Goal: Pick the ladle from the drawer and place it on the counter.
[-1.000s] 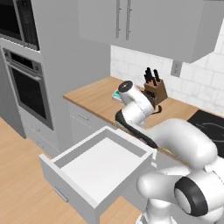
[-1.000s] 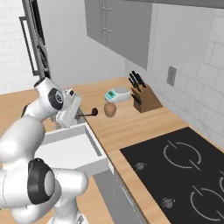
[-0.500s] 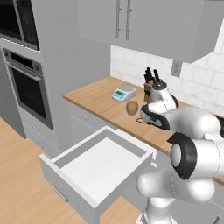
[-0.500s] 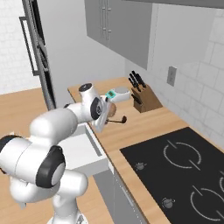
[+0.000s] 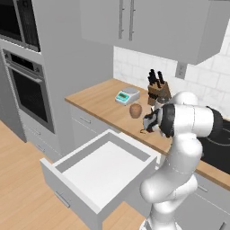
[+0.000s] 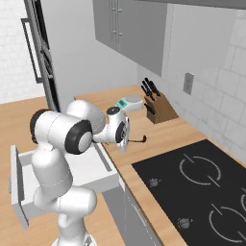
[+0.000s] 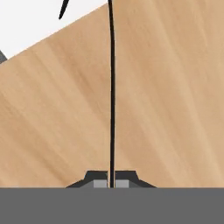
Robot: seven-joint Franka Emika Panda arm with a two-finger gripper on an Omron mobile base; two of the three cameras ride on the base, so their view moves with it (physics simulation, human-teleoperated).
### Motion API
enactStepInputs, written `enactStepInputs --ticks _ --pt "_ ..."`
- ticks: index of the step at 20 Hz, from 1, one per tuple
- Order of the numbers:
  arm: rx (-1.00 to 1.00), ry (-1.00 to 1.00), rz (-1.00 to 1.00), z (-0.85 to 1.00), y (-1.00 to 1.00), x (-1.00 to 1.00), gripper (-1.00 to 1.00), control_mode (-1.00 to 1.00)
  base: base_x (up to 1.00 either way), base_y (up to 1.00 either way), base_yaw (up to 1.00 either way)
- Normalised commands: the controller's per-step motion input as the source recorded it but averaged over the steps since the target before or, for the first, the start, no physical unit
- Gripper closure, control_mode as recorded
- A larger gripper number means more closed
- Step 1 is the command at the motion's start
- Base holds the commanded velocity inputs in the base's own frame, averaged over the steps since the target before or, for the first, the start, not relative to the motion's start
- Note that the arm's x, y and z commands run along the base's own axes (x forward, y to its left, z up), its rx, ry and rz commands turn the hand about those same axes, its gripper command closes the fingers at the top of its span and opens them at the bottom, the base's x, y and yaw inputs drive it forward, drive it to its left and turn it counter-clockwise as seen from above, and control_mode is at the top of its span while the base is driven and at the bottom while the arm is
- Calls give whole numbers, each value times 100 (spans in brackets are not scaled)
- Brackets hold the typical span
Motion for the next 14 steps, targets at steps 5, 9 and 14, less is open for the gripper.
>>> enactStepInputs --ticks 5,9,14 --pt "4 4 9 -78 -65 84 100 -100 0 0 0" --pt "1 0 7 -80 -42 62 100 -100 0 0 0" --pt "0 -4 2 -75 -27 35 -100 -100 0 0 0"
